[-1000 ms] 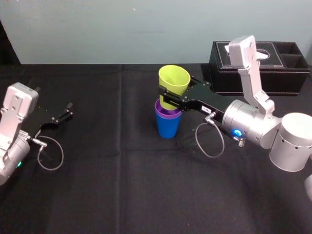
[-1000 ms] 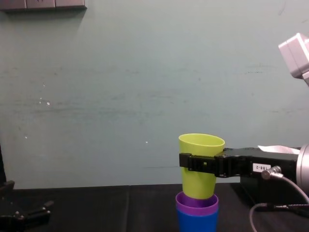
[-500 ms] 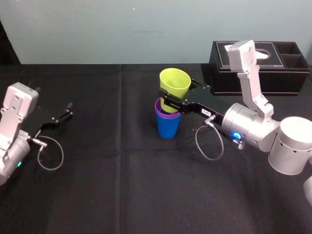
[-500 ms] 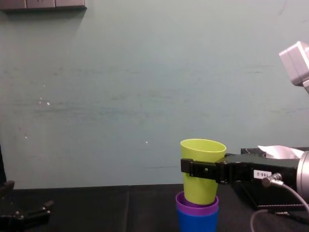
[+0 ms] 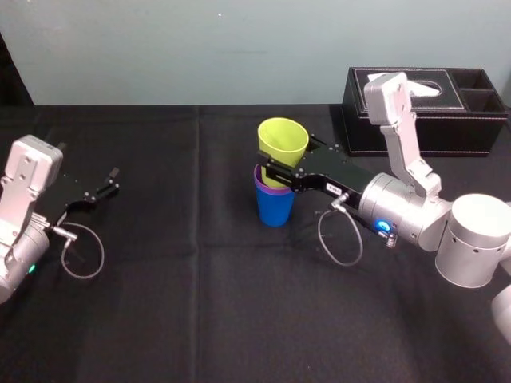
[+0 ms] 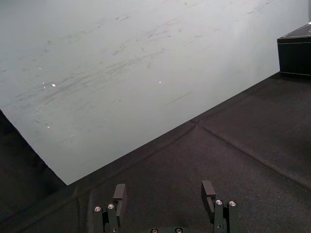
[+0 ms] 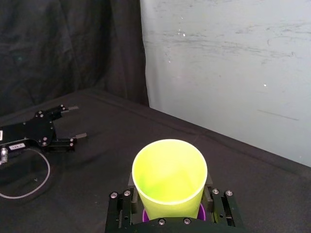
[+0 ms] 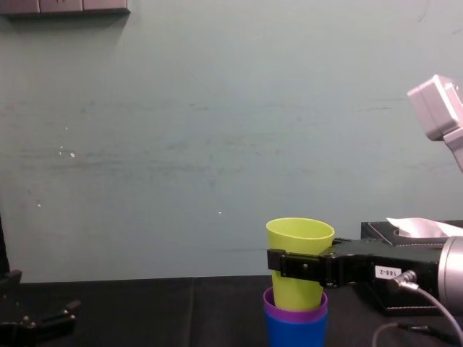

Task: Stack the three plastic cups sequentially using one hand.

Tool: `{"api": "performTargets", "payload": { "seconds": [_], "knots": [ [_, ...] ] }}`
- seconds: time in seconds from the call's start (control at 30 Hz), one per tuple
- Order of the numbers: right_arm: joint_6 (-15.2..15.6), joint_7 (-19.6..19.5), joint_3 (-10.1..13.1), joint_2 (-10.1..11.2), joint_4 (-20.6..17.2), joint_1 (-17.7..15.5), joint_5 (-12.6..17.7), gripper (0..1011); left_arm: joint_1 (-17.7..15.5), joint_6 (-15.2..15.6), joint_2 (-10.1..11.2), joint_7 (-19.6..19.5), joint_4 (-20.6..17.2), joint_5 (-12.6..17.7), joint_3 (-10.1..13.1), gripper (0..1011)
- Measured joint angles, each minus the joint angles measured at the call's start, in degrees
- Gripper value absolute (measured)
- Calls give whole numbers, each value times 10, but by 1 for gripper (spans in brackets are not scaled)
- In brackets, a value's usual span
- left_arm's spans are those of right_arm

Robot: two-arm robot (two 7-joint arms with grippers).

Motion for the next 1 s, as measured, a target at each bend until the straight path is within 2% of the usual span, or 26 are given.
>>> {"api": "performTargets", "payload": {
  "seconds": [0.43,1.0],
  "knots": [
    [-12,4,-8,-13,31,7,-25,739,0,0,0,0,0,0,0,1011],
    [-14,4,-7,-17,36,6,-32,739,0,0,0,0,0,0,0,1012]
  ]
}}
